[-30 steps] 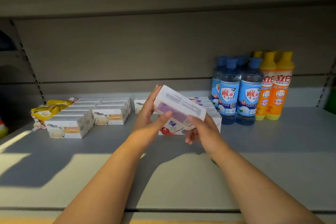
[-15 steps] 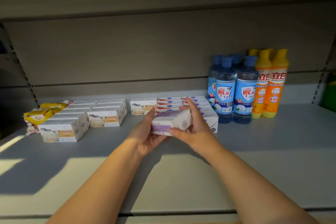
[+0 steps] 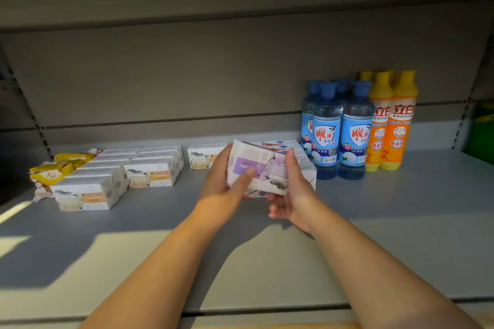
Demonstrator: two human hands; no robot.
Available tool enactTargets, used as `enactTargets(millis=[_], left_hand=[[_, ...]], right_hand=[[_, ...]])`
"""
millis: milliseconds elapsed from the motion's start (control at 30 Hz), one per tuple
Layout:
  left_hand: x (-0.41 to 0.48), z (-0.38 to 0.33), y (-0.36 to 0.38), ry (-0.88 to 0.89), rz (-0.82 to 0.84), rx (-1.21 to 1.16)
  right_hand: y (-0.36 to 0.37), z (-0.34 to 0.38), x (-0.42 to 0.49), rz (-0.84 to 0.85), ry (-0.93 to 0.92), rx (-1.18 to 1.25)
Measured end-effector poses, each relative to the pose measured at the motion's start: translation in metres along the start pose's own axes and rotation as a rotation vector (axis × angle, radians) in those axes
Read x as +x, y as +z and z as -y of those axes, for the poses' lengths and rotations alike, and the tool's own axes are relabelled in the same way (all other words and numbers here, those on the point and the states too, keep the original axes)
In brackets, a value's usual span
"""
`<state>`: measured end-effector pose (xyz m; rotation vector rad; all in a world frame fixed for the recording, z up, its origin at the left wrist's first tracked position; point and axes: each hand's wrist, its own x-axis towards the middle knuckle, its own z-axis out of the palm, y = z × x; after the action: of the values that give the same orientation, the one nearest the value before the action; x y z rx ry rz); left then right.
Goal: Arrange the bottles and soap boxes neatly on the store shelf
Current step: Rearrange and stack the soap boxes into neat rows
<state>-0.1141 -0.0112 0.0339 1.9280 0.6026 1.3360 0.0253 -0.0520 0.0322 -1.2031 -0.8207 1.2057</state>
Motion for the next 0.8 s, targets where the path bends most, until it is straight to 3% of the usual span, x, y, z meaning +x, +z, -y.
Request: enactTargets(millis=[100,200,367,433,533,633,700,767,800], left_hand=[[0.0,-0.001,-0.002,0.017,-0.189,-0.162],[0.006,0.001,-0.005,-0.041,-0.29,-0.239],[0.02,0.006,-0.013,-0.364,-0.532,-0.544],[0.022,0.003,-0.017,-0.373,-0.577,-0.551],[0.014,-0.008,-0.016,-0.199,-0.352,-0.334],[-0.001,-0.016,-0.008,0.042,-0.008,-0.159],[-0.003,-0.017,-0.004,0.229,0.068,0.034],[-0.001,-0.016,-0.004,0.413,0.094,0.225],[0.0,-0.015,-0.004,0.474,0.097,0.284]], right_hand=[[0.002,-0.007,0.0,0.11,0.142,-0.092],[0.005,-0.01,0.003,0.173,0.136,-0.1],[0.004,-0.009,0.007,0.112,-0.237,-0.041],[0.001,-0.012,0.006,0.173,-0.301,-0.238],[0.009,-0.026,0.001,0.259,-0.326,-0.524],[0.012,-0.029,0.005,0.093,-0.465,-0.593],[0.009,-0.02,0.003,-0.011,-0.564,-0.461],[0.005,-0.014,0.003,-0.045,-0.766,-0.24],[0.001,-0.013,0.003,-0.083,-0.884,-0.245]])
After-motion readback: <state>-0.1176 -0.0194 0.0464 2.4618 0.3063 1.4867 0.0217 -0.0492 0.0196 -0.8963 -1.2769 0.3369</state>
